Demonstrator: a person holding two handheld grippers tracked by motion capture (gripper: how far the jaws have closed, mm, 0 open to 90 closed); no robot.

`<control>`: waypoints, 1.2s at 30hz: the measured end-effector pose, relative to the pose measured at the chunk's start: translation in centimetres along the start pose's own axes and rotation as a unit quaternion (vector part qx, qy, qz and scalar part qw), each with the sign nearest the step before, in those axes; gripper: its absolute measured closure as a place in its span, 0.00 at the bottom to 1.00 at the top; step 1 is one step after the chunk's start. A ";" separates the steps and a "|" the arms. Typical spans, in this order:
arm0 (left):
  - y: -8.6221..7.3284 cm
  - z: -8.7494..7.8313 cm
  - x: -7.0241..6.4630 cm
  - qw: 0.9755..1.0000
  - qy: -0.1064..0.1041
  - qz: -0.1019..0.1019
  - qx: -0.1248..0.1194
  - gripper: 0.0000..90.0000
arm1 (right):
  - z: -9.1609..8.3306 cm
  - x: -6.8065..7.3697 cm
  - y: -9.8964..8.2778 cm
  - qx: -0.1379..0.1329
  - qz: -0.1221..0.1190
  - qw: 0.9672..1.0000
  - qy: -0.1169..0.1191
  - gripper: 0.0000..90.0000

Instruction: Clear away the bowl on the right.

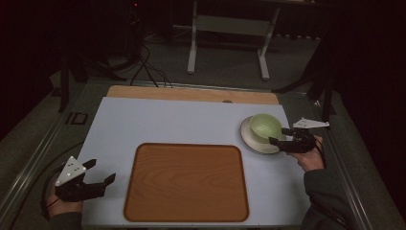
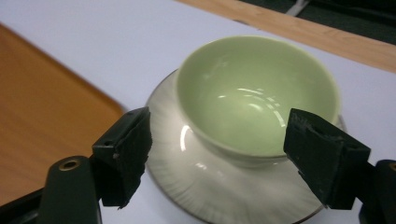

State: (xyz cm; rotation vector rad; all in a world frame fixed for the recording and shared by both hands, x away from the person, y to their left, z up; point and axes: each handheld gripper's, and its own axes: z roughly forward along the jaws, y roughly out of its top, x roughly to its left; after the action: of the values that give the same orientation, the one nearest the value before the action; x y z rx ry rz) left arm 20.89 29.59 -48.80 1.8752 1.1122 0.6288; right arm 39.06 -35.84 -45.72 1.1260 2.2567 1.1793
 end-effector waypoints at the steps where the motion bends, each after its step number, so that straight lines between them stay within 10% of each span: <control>1: 0.0 0.0 0.0 1.000 0.000 0.000 0.001 0.17 | 0.1 -0.2 0.1 -0.002 0.004 1.000 -0.003 0.26; 19: 0.0 0.2 0.0 1.000 -0.003 0.000 0.001 0.17 | 2.2 -2.7 0.5 0.033 0.053 0.995 -0.074 0.35; 36: 0.1 0.1 0.0 1.000 -0.006 0.003 0.000 0.17 | 4.3 -3.5 0.1 0.072 0.121 0.987 -0.073 0.54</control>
State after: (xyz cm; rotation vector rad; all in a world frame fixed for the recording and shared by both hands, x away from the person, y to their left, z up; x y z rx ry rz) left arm 21.01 29.51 -48.78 1.8796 1.0993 0.6209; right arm 43.92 -36.35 -48.33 1.5274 2.1685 0.9931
